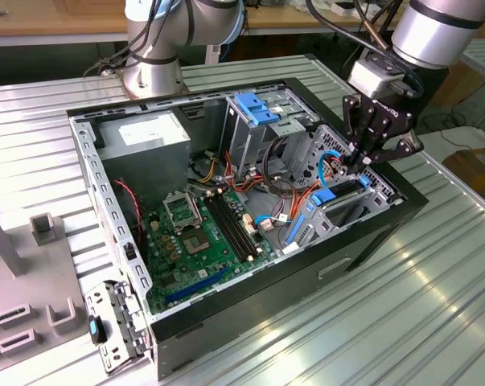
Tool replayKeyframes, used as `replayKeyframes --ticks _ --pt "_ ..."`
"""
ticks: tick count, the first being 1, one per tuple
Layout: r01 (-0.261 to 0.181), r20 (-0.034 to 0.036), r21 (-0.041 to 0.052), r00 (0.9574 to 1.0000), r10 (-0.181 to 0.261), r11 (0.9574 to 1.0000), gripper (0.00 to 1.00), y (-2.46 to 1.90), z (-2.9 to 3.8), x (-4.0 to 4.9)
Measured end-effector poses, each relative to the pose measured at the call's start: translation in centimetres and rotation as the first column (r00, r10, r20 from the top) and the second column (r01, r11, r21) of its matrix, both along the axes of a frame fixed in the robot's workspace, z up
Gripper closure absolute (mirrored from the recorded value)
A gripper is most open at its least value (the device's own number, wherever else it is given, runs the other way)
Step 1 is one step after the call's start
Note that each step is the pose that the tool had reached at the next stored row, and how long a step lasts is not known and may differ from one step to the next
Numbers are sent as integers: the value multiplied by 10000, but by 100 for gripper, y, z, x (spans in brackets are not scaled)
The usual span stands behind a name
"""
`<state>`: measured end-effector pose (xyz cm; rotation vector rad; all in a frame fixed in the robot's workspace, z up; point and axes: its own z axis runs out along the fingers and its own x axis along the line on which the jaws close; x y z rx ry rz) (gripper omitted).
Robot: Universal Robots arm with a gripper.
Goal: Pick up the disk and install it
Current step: 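Insert the first disk wire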
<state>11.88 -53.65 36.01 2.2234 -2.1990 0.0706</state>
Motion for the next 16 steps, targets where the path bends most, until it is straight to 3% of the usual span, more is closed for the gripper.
replayKeyframes --ticks 3,4,5,6,7,16 --pt "106 -1 13 9999 -106 9999 83 -87 -16 0" --pt "107 -2 83 9999 -107 9999 83 -119 -22 0" --pt "109 -2 161 9999 -109 9998 83 -131 -23 -1" --pt "106 -4 315 9999 -106 9994 83 -134 -26 -3" --pt "108 -4 376 9999 -108 9992 83 -139 -33 -4" --pt "129 -5 419 9999 -129 9990 83 -152 -97 -20"
